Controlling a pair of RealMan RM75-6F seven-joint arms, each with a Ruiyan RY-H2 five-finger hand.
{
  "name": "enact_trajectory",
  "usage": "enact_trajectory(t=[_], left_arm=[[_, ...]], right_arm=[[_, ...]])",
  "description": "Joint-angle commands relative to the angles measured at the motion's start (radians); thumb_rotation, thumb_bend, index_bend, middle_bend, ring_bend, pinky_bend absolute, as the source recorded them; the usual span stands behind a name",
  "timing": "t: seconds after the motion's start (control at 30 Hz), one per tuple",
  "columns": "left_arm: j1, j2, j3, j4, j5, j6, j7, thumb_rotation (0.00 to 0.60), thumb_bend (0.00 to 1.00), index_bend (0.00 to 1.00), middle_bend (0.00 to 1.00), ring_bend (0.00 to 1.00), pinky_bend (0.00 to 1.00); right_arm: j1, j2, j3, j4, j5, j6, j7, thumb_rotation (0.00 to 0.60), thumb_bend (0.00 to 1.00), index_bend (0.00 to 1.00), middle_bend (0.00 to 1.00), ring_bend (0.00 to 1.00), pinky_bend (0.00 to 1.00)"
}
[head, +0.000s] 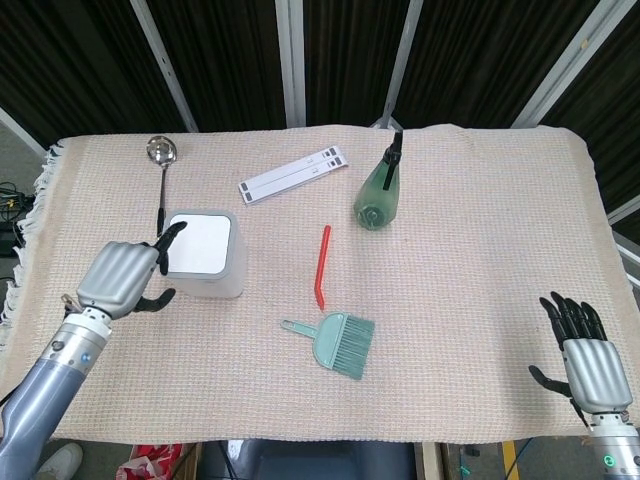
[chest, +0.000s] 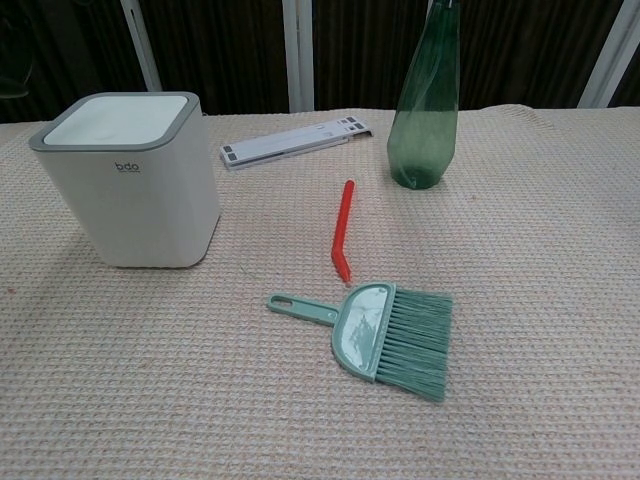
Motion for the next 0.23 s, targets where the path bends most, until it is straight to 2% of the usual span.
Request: enact_trajectory(t=[0.03, 0.1, 0.13, 0.23], left_arm=[[0.273, -0.076, 0.162, 0.090, 0.424, 0.205, -0.110, 0.600, 0.13, 0.00, 0.03, 0.04, 0.19], [0.346, -0.127, 0.210, 0.173, 0.535, 0.266, -0.142, 0.600, 0.08, 0.00, 0.00, 0.00, 0.10], [0.394, -0.164, 0.238, 0.243, 0.607, 0.311, -0.164, 0.600, 0.06, 0.00, 0.00, 0.00, 0.09], [0.499, -0.261, 0.281, 0.442, 0.738, 0.428, -0.215, 0.600, 0.04, 0.00, 0.00, 0.00, 0.05]], right_arm=[[-0.001, 0.000, -0.001, 0.000, -0.005, 0.004, -0.005, 0.600, 0.21, 0.00, 0.00, 0.00, 0.00], [-0.002, 0.000, -0.002, 0.001, -0.010, 0.008, -0.009, 0.600, 0.21, 0.00, 0.00, 0.00, 0.00], [-0.003, 0.000, -0.002, 0.002, -0.014, 0.013, -0.011, 0.600, 0.21, 0.00, 0.00, 0.00, 0.00], [-0.006, -0.004, -0.002, 0.005, -0.022, 0.024, -0.015, 0.600, 0.21, 0.00, 0.00, 0.00, 0.00]])
